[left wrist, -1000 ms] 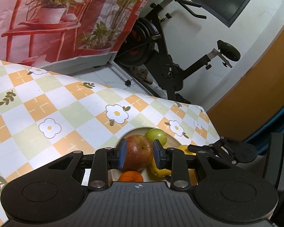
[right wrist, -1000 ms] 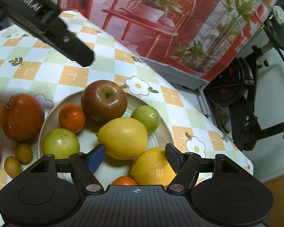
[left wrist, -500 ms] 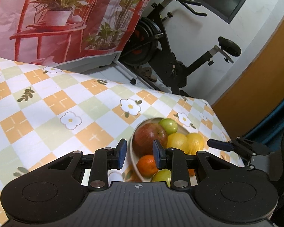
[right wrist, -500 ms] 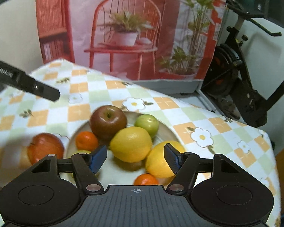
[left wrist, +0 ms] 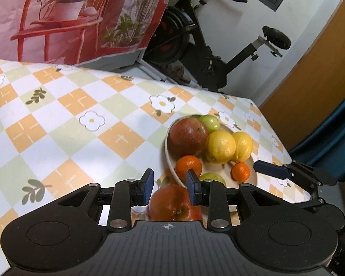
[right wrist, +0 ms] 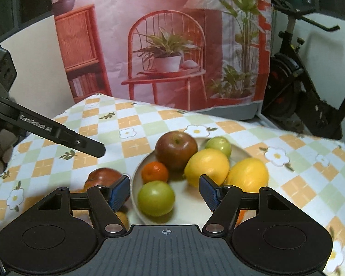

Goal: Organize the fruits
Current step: 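Move the left tool to the red apple beside the plate, then close the left tool around the red apple and lift it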

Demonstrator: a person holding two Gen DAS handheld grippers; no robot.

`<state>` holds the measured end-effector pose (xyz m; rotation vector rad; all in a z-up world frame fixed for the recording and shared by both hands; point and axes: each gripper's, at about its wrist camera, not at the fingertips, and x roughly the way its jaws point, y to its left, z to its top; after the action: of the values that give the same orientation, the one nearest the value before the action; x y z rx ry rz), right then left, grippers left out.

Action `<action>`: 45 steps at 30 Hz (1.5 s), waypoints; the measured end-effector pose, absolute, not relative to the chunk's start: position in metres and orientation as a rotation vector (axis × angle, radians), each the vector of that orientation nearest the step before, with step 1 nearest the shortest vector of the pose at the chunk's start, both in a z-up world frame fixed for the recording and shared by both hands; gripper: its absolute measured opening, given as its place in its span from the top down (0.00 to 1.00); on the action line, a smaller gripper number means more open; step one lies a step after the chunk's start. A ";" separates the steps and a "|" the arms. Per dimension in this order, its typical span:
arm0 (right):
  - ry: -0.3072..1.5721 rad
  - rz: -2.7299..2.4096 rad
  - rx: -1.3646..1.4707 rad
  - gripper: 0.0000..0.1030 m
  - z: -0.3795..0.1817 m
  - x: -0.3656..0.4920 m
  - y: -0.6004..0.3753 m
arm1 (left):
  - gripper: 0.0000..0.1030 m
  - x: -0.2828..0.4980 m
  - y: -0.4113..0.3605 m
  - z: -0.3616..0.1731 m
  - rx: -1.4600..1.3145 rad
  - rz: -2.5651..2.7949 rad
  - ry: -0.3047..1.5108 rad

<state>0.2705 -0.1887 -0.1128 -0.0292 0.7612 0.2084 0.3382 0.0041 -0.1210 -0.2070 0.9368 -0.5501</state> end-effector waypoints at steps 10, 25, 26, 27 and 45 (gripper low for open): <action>0.790 0.213 -0.019 0.39 -0.128 0.256 -0.181 | 0.57 0.341 -0.011 -0.139 -0.245 -0.546 0.994; 0.804 0.303 -0.051 0.39 -0.128 0.256 -0.158 | 0.53 0.336 0.002 -0.149 -0.290 -0.545 1.003; 0.809 0.316 -0.058 0.39 -0.129 0.257 -0.154 | 0.53 0.336 0.004 -0.150 -0.296 -0.544 1.002; 0.812 0.329 -0.064 0.40 -0.129 0.258 -0.151 | 0.53 0.336 0.005 -0.150 -0.299 -0.542 1.001; 0.920 0.433 -0.097 0.46 -0.158 0.287 -0.108 | 0.53 0.341 0.029 -0.155 -0.375 -0.528 0.981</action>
<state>0.2871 -0.1081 -0.1580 -0.0974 0.9199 0.4334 0.3407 0.0287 -0.1546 -0.3752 0.9815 -0.5276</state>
